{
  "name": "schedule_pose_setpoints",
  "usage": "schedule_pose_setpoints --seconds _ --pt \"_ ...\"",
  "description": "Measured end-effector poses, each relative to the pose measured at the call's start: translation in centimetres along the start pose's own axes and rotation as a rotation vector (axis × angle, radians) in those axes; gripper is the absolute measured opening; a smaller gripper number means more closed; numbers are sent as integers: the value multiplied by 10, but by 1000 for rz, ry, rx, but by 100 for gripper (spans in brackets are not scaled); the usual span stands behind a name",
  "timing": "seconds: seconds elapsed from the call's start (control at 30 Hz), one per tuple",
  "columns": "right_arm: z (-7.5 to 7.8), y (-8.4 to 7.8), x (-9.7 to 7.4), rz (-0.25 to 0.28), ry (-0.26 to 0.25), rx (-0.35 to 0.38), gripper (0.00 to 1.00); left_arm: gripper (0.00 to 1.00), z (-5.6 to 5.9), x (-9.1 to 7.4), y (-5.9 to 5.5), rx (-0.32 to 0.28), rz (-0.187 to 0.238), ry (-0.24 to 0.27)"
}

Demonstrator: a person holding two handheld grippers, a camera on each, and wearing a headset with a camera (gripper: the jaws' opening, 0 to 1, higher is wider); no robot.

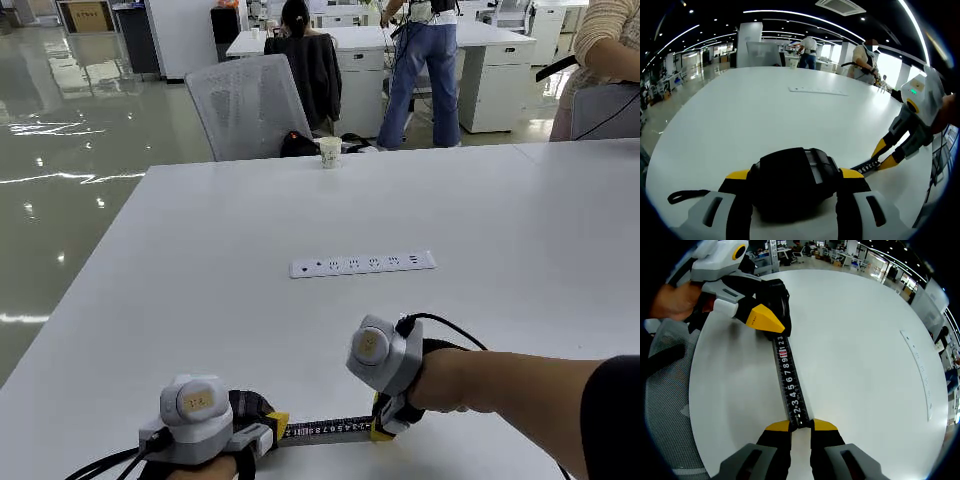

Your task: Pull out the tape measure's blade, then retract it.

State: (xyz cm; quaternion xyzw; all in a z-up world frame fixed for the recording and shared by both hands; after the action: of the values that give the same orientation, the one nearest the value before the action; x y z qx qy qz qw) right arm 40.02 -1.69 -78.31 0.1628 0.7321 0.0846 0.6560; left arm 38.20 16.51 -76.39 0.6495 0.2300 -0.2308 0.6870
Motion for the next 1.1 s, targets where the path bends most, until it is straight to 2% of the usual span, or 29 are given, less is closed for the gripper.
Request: schedule_pose_setpoints --seconds 0.43,1.1 --pt "0 4 1 11 6 -43 11 63 -1 0 0 0 0 -1" --pt "-1 11 4 28 7 -36 11 63 -1 1 0 -1 -1 -2"
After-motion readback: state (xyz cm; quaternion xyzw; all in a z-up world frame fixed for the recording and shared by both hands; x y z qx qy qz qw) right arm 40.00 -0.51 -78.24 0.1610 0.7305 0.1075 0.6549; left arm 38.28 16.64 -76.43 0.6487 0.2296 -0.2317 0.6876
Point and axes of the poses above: the centre of the closed fingertips' face, and the gripper's own axes: x roughly forward along the fingers, z roughly to its right, y roughly out of its top, the point moved 3 cm from there along -x, roughly backward along the fingers, and after that the axes turned 7 degrees about y, right-handed, at the moved point
